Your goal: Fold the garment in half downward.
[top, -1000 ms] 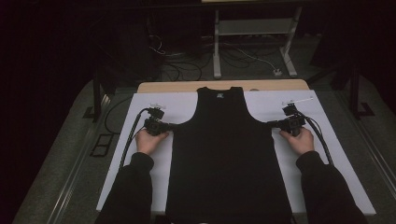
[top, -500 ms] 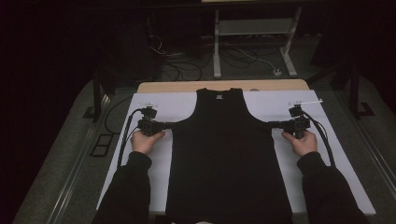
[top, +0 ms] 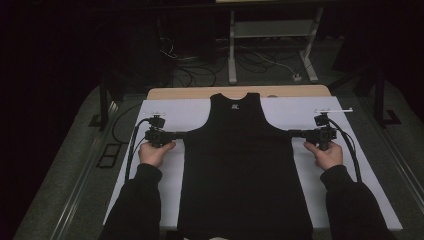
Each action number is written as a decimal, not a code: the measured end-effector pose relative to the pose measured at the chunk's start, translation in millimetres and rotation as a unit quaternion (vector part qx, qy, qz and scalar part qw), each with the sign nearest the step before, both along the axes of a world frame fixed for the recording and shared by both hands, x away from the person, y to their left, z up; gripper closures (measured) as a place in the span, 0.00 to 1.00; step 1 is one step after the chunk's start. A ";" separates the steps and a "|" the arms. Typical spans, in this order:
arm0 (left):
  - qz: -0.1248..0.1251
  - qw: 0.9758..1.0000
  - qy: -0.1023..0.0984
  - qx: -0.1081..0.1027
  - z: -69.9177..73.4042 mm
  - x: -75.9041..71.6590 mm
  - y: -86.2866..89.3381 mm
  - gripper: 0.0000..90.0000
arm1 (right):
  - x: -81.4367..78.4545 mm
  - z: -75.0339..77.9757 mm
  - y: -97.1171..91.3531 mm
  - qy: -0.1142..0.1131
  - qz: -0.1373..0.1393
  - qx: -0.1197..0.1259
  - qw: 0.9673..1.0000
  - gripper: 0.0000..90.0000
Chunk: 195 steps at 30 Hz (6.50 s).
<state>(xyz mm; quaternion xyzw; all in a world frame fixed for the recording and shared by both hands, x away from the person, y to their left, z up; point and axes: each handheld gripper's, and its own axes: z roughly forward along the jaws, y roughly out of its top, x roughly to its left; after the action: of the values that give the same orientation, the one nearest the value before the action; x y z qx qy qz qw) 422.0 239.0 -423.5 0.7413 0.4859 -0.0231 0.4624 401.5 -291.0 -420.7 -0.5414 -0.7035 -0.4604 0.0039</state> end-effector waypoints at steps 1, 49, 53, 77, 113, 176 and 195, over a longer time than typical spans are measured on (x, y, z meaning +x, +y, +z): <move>0.000 1.000 0.000 0.000 0.0 0.0 0.0 0.95 | -1.7 1.0 -0.5 0.002 0.000 0.000 1.000 0.95; -0.027 0.997 0.067 0.007 -3.0 -74.1 2.0 0.94 | -72.5 -0.9 -12.6 0.073 0.019 -0.014 0.997 0.95; -0.026 0.997 0.076 0.011 -5.6 -76.4 0.5 0.94 | -74.1 -3.5 -12.8 0.081 0.021 -0.018 0.996 0.95; -0.038 0.995 0.091 0.019 -6.0 -86.7 0.9 0.95 | -88.6 -1.8 -16.7 0.101 0.024 -0.007 0.995 0.95; -0.095 0.992 0.058 0.061 -6.2 -93.2 -11.8 0.53 | -95.8 -10.1 0.3 0.094 0.059 -0.063 0.992 0.71; -0.113 0.988 -0.041 0.092 43.2 -68.4 -20.1 0.00 | -75.4 33.6 -7.9 -0.019 0.056 -0.080 0.995 0.00; -0.124 0.984 -0.052 0.117 66.0 -44.5 -29.0 0.00 | -56.2 47.6 -4.2 -0.027 0.063 -0.088 0.994 0.00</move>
<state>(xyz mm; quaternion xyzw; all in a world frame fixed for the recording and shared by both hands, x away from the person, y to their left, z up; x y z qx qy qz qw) 377.5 210.0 -357.5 0.8450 0.3650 0.0154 0.3904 345.2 -295.2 -373.1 -0.4813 -0.7740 -0.4099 -0.0340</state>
